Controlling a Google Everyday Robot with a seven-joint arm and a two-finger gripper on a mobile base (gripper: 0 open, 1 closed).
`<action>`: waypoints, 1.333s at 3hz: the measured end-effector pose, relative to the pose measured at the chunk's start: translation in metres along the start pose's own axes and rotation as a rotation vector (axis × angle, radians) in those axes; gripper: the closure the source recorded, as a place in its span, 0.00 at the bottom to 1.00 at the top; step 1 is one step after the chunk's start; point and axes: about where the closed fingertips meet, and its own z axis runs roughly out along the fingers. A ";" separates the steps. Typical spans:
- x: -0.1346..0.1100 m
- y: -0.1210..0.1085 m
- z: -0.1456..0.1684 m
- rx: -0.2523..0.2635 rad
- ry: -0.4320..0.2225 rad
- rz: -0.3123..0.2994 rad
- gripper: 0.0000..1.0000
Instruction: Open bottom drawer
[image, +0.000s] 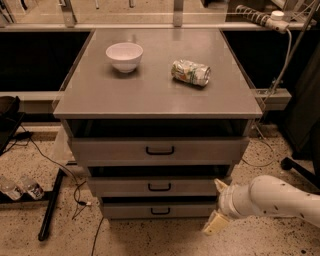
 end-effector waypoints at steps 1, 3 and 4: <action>-0.002 0.008 0.002 -0.004 0.016 -0.013 0.00; 0.030 0.004 0.049 0.033 -0.074 -0.020 0.00; 0.066 -0.003 0.088 0.054 -0.135 -0.031 0.00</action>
Offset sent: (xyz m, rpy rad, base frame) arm -0.0050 0.0043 -0.0639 0.0557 -0.0351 0.0182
